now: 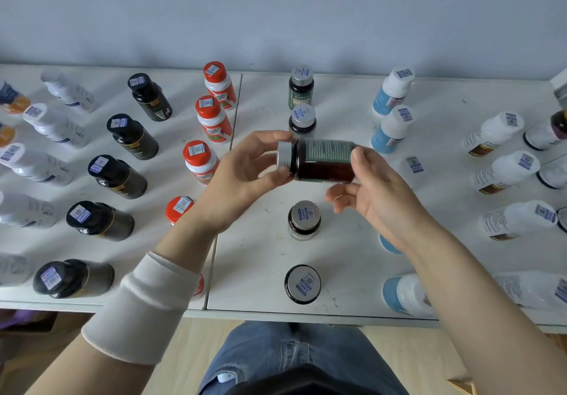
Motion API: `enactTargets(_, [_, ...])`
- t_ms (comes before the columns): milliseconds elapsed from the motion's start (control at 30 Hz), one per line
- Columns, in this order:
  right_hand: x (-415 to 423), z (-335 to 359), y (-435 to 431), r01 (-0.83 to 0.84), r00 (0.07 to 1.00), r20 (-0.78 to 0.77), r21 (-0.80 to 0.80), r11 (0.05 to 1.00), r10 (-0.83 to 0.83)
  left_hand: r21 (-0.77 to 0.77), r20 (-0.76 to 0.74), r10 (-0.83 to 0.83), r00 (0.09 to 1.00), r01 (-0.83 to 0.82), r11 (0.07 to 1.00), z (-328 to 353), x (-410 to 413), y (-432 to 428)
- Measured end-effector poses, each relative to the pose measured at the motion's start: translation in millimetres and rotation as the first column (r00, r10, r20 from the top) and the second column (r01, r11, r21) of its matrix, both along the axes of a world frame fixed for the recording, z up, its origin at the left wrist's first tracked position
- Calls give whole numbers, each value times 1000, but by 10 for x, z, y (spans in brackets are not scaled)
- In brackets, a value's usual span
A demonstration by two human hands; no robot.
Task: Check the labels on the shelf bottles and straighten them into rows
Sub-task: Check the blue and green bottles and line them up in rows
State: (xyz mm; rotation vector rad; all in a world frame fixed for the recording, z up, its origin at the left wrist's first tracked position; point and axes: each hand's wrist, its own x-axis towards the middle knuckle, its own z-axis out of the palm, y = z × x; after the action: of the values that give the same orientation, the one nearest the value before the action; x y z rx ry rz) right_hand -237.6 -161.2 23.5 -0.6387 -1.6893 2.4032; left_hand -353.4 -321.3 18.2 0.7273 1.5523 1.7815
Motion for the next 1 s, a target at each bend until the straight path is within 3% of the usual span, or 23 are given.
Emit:
enactTargets(167, [95, -61, -24, -76, 990, -91, 267, 961, 103, -91, 69, 47, 997, -41, 995, 0, 17, 55])
enactTargets(367, [134, -65, -61, -39, 986, -148, 256, 966, 79, -15, 128, 46, 991, -45, 999, 54, -17, 104])
enactTargets(433, [129, -22, -84, 0, 986, -155, 333, 943, 54, 24, 215, 25, 976, -31, 999, 22, -17, 118])
enactTargets(500, [92, 39, -137, 100, 987, -157, 474, 875, -27, 49, 367, -5, 930, -14, 999, -32, -16, 154])
enactTargets(600, [9, 104, -211, 255, 964, -246, 734, 630, -103, -5, 516, -9, 856, 14, 1000, -65, -28, 221])
enactTargets(700, [-8, 45, -215, 282, 956, -291, 853, 439, -50, -57, 510, 22, 860, 8, 998, -55, -110, 277])
enactTargets(800, [25, -77, -205, 264, 960, -282, 908, 325, 6, -121, 416, 44, 908, 8, 993, -36, -214, 313])
enactTargets(867, [41, -115, -188, 229, 969, -246, 919, 321, 14, -130, 351, 31, 936, 16, 991, -27, -263, 320])
enactTargets(1000, [59, -41, -28, 14, 1000, -14, 897, 442, -3, -122, 169, -10, 986, 31, 992, 18, -344, 318])
